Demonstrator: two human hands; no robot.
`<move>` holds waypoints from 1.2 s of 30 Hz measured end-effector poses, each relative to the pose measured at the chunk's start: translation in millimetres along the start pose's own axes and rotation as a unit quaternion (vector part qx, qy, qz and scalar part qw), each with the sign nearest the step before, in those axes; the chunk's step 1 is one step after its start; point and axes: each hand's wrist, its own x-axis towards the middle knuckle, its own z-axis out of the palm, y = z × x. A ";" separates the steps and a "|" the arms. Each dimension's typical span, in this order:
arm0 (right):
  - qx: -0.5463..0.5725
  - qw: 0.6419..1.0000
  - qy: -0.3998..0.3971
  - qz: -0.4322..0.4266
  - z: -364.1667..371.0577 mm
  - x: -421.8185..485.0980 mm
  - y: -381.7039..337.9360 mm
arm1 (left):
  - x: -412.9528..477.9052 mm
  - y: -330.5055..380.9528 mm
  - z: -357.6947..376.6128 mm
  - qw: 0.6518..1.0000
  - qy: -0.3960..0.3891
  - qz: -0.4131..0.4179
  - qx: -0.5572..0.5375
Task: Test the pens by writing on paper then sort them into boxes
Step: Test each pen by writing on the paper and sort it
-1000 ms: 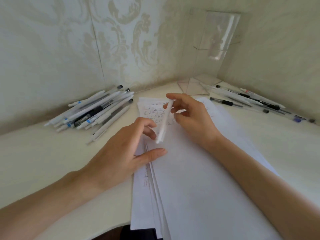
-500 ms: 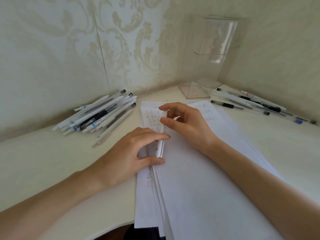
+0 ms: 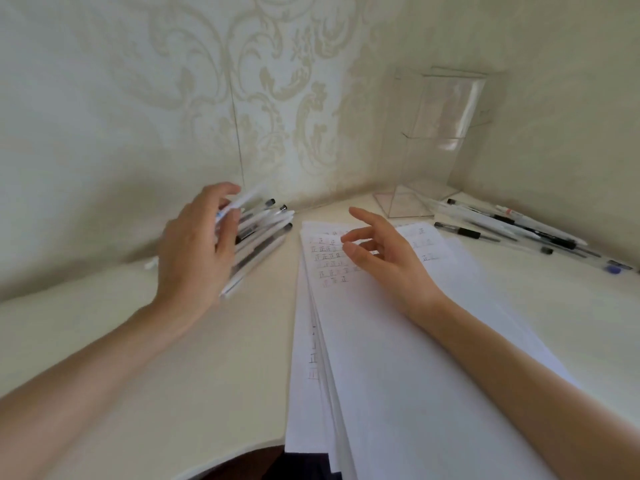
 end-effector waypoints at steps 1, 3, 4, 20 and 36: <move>-0.003 1.000 0.002 0.003 0.0 0.6 0.9 | 7.0 -10.4 -4.9 0.998 0.024 -0.002 0.061; -0.005 1.000 0.002 0.009 0.3 1.3 2.6 | 11.4 -29.5 -9.8 0.987 0.031 -0.038 0.150; -0.004 1.000 0.003 0.011 0.5 1.3 3.0 | 9.5 -36.9 -9.9 0.981 0.020 -0.064 0.182; -0.237 0.970 0.053 0.003 -41.2 10.8 14.2 | -36.0 67.9 54.9 0.914 -0.360 0.187 0.015; -0.531 0.817 0.188 0.121 -162.1 5.0 71.4 | -43.5 71.4 75.9 0.885 -0.413 0.214 -0.018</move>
